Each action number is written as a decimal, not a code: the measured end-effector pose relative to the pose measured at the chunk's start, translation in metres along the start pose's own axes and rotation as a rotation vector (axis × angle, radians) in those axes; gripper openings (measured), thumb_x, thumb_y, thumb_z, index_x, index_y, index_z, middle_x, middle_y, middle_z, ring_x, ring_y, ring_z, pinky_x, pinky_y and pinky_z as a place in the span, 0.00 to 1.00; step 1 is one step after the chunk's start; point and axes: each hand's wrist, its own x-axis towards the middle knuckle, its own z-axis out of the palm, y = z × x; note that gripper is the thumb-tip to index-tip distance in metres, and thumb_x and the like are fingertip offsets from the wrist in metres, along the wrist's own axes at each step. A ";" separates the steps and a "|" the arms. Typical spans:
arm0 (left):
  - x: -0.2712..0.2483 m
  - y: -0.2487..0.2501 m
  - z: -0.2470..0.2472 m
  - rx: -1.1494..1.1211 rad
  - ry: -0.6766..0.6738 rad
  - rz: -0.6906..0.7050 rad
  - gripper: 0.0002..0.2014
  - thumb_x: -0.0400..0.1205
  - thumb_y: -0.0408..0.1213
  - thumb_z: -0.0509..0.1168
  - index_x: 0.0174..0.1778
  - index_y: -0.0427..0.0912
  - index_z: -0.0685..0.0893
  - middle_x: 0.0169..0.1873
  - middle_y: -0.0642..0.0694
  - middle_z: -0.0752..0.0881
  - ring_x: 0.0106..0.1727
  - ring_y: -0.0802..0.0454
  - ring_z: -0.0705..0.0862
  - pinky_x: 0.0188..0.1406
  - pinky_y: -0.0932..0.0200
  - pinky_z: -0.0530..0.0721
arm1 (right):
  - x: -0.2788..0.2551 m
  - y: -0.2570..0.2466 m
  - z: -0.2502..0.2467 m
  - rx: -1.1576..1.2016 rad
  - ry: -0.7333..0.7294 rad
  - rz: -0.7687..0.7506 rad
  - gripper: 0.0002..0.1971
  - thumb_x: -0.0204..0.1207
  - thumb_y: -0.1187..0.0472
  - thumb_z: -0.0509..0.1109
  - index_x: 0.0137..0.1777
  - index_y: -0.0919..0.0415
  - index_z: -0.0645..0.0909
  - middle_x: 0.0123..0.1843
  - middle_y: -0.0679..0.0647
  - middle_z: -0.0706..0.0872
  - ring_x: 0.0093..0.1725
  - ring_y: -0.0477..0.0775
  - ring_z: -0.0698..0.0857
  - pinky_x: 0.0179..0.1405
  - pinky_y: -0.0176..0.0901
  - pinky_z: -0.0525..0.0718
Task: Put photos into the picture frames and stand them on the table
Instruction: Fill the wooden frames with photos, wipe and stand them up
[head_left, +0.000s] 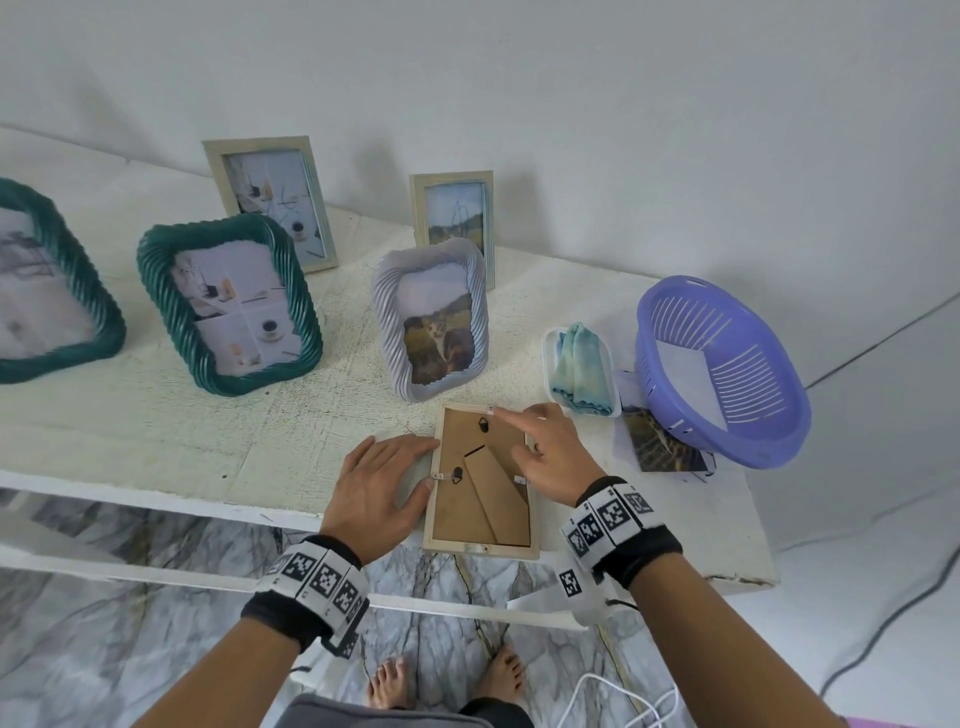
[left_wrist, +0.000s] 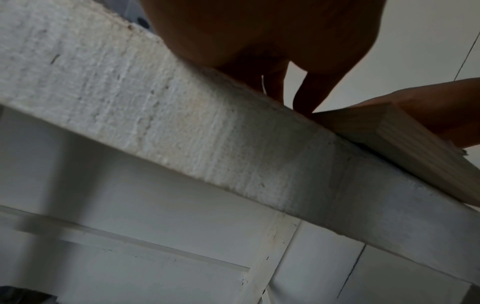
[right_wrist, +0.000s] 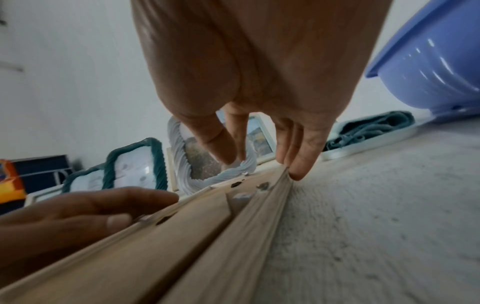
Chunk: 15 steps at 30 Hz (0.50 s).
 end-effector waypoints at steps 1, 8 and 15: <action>0.000 0.000 0.000 -0.002 -0.004 -0.001 0.22 0.82 0.53 0.56 0.70 0.53 0.79 0.66 0.57 0.83 0.70 0.58 0.78 0.79 0.51 0.61 | -0.006 -0.001 0.002 -0.003 0.011 -0.007 0.27 0.81 0.56 0.63 0.80 0.39 0.65 0.72 0.56 0.68 0.74 0.59 0.65 0.76 0.55 0.65; 0.000 0.001 -0.001 0.000 -0.019 -0.015 0.22 0.81 0.53 0.56 0.70 0.53 0.79 0.66 0.57 0.83 0.71 0.57 0.78 0.78 0.53 0.60 | -0.063 -0.014 0.019 0.024 -0.195 0.074 0.56 0.64 0.34 0.77 0.81 0.29 0.38 0.86 0.54 0.32 0.85 0.58 0.38 0.80 0.62 0.52; 0.001 0.002 -0.002 0.003 -0.037 -0.023 0.23 0.82 0.54 0.55 0.71 0.52 0.79 0.67 0.55 0.84 0.72 0.55 0.78 0.78 0.51 0.61 | -0.061 -0.004 0.038 -0.085 -0.113 0.024 0.52 0.69 0.35 0.72 0.83 0.35 0.39 0.85 0.59 0.31 0.84 0.59 0.38 0.81 0.60 0.52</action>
